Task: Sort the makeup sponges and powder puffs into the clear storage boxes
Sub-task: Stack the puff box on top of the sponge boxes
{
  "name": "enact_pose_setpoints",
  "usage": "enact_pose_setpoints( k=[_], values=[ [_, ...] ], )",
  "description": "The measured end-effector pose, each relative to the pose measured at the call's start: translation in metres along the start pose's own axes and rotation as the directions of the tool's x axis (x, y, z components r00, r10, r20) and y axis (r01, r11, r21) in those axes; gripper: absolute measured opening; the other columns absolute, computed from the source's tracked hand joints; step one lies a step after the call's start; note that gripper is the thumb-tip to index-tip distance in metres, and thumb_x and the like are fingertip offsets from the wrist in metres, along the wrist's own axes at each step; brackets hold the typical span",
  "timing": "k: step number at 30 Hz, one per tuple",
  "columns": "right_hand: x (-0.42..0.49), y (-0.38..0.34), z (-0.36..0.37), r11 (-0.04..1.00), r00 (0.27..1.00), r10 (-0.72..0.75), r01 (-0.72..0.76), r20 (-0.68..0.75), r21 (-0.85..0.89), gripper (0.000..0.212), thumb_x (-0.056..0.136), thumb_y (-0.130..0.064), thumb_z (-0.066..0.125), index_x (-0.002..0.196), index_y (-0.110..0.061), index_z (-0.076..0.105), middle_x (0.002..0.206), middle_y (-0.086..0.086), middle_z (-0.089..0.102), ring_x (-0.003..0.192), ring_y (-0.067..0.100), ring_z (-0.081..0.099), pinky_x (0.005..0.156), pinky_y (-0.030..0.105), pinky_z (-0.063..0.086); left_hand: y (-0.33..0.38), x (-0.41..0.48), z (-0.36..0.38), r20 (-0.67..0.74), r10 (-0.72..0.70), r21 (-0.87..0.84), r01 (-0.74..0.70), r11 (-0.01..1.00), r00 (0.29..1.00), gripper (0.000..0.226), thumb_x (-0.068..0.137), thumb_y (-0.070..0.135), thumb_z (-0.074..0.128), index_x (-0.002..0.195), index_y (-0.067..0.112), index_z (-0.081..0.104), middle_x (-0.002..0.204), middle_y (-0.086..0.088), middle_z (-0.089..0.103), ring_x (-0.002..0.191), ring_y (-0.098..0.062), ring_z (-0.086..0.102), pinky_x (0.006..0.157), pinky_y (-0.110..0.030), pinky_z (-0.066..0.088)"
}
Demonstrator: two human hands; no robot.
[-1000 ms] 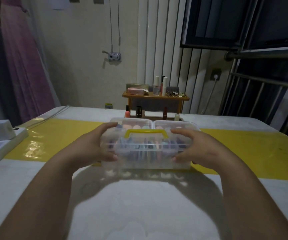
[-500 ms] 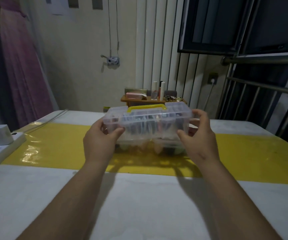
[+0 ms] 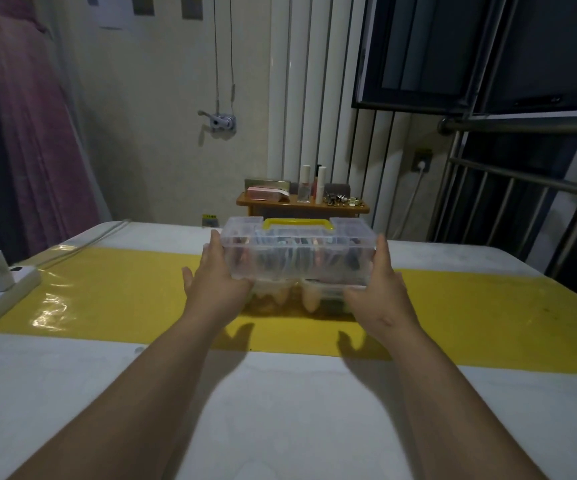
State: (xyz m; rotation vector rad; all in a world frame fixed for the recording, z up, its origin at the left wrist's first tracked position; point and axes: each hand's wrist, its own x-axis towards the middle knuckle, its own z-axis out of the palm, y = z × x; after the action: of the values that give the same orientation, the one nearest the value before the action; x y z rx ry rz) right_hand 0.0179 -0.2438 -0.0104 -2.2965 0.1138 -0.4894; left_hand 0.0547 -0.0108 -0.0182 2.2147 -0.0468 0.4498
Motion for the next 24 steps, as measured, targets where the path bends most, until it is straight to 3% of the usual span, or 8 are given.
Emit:
enact_pose_setpoints(
  k=[2, 4, 13, 18, 22, 24],
  values=[
    [0.0, 0.001, 0.001, 0.993, 0.999, 0.021, -0.015, 0.049, -0.113, 0.109, 0.084, -0.02, 0.065, 0.155, -0.029, -0.018, 0.165, 0.004, 0.015, 0.151, 0.027, 0.009, 0.124, 0.047, 0.003, 0.004, 0.002, 0.003, -0.008, -0.017, 0.036, 0.017, 0.999, 1.0, 0.089, 0.093, 0.037, 0.06, 0.157, 0.023, 0.0, 0.165, 0.0, 0.013, 0.152, -0.021, 0.009, 0.119, -0.051, -0.013],
    [-0.001, 0.001, 0.001, 0.988, 0.998, 0.028, -0.018, 0.063, -0.156, 0.112, 0.084, -0.018, 0.064, 0.153, -0.027, -0.024, 0.166, 0.004, 0.009, 0.153, 0.022, 0.0, 0.122, 0.044, -0.006, 0.007, 0.004, 0.007, -0.034, -0.032, 0.057, 0.034, 0.998, 0.999, 0.092, 0.092, 0.034, 0.061, 0.157, 0.02, -0.002, 0.165, -0.003, 0.015, 0.152, -0.021, 0.008, 0.118, -0.05, -0.013],
    [0.001, 0.002, 0.004, 0.98, 0.998, 0.031, -0.019, 0.058, -0.198, 0.118, 0.082, -0.021, 0.066, 0.15, -0.029, -0.03, 0.167, 0.003, 0.006, 0.153, 0.019, -0.004, 0.122, 0.045, -0.008, 0.003, 0.004, 0.015, -0.109, 0.008, 0.146, 0.008, 0.989, 0.994, 0.107, 0.085, 0.051, 0.066, 0.156, 0.019, -0.008, 0.164, -0.006, 0.016, 0.152, -0.021, 0.008, 0.118, -0.053, -0.007],
    [0.004, 0.009, 0.006, 0.989, 1.0, 0.007, -0.003, 0.026, -0.148, 0.114, 0.082, -0.019, 0.066, 0.153, -0.031, -0.023, 0.166, 0.002, 0.011, 0.153, 0.023, 0.005, 0.123, 0.045, -0.001, -0.001, 0.0, 0.014, -0.119, 0.01, 0.118, 0.004, 0.993, 0.993, 0.106, 0.083, 0.048, 0.069, 0.156, 0.024, -0.003, 0.165, -0.005, 0.013, 0.152, -0.02, 0.003, 0.121, -0.054, -0.002],
    [0.01, 0.018, 0.007, 0.994, 0.999, -0.013, 0.008, -0.048, -0.107, 0.112, 0.079, -0.017, 0.07, 0.156, -0.037, -0.009, 0.163, 0.001, 0.02, 0.148, 0.027, 0.023, 0.118, 0.052, 0.026, -0.006, -0.007, 0.013, -0.178, 0.026, -0.052, -0.035, 0.998, 0.984, 0.108, 0.077, 0.042, 0.079, 0.155, 0.037, 0.005, 0.165, 0.003, 0.007, 0.152, -0.02, 0.001, 0.122, -0.051, 0.013],
    [0.011, 0.022, 0.007, 0.999, 0.997, 0.002, -0.006, -0.082, -0.045, 0.112, 0.075, -0.013, 0.073, 0.154, -0.043, -0.001, 0.164, -0.002, 0.014, 0.147, 0.026, 0.027, 0.114, 0.053, 0.034, -0.013, -0.005, 0.012, -0.18, 0.009, -0.132, -0.033, 0.991, 0.984, 0.109, 0.074, 0.039, 0.083, 0.153, 0.044, 0.009, 0.165, 0.004, 0.006, 0.152, -0.021, 0.003, 0.12, -0.05, 0.018]
  ],
)
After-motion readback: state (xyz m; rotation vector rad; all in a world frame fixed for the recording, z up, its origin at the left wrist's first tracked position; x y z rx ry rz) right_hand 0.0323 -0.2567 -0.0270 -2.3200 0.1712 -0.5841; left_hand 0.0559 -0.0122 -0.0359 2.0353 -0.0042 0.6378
